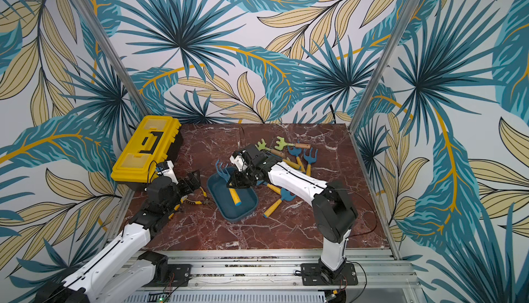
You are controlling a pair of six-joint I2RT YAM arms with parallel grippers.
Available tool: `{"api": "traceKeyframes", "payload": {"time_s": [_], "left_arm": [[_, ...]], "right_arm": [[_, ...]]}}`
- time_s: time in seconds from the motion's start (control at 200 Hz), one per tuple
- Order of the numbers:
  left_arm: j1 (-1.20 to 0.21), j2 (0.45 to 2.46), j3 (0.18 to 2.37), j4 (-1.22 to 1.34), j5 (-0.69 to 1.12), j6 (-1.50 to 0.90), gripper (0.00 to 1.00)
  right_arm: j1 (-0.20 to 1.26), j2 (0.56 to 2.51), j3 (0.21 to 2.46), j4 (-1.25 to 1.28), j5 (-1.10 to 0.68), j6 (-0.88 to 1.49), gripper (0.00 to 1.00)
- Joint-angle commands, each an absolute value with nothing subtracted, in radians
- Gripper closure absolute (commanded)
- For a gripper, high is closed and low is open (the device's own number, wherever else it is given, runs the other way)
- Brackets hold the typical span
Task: Put the rake into the storage box
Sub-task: Place the rake in the storage box.
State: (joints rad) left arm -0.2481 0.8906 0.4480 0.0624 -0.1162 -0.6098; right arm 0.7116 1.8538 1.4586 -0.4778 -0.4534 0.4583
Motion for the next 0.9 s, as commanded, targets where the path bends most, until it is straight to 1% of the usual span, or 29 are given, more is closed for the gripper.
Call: {"api": "traceKeyframes", "payload": {"time_s": [0.0,0.36,0.385,0.501,0.591,0.686,0.736,0.751,0.781,0.841,0.896], "left_arm": [[-0.249,0.875,0.429,0.058,-0.132,-0.598,0.0],[-0.249,0.862,0.429,0.052,-0.133,-0.601,0.0],[-0.249,0.865,0.429,0.054,-0.136,-0.601,0.0],[-0.249,0.869,0.429,0.057,-0.135,-0.601,0.0],[-0.249,0.875,0.428,0.058,-0.137,-0.6,0.0],[-0.249,0.883,0.428,0.064,-0.129,-0.604,0.0],[-0.249,0.89,0.43,0.066,-0.12,-0.606,0.0],[-0.249,0.891,0.431,0.066,-0.117,-0.607,0.0],[-0.249,0.897,0.433,0.066,-0.108,-0.608,0.0],[-0.249,0.91,0.442,0.062,-0.093,-0.608,0.0],[-0.25,0.919,0.45,0.053,-0.086,-0.609,0.0]], "right_arm": [[0.735,1.901,1.5,-0.563,-0.322,0.381,0.8],[0.798,1.981,1.489,-0.583,-0.131,0.362,0.8],[0.828,1.986,1.489,-0.579,-0.121,0.365,0.8],[0.857,2.019,1.509,-0.573,-0.095,0.384,0.79],[0.878,2.044,1.525,-0.577,-0.06,0.433,0.79],[0.888,2.067,1.531,-0.564,-0.043,0.535,0.79],[0.892,2.076,1.537,-0.548,-0.056,0.581,0.79],[0.894,2.078,1.541,-0.543,-0.057,0.593,0.78],[0.9,2.08,1.548,-0.537,-0.049,0.613,0.71],[0.908,2.075,1.556,-0.514,-0.059,0.644,0.63],[0.908,2.068,1.556,-0.505,-0.07,0.676,0.52]]}}
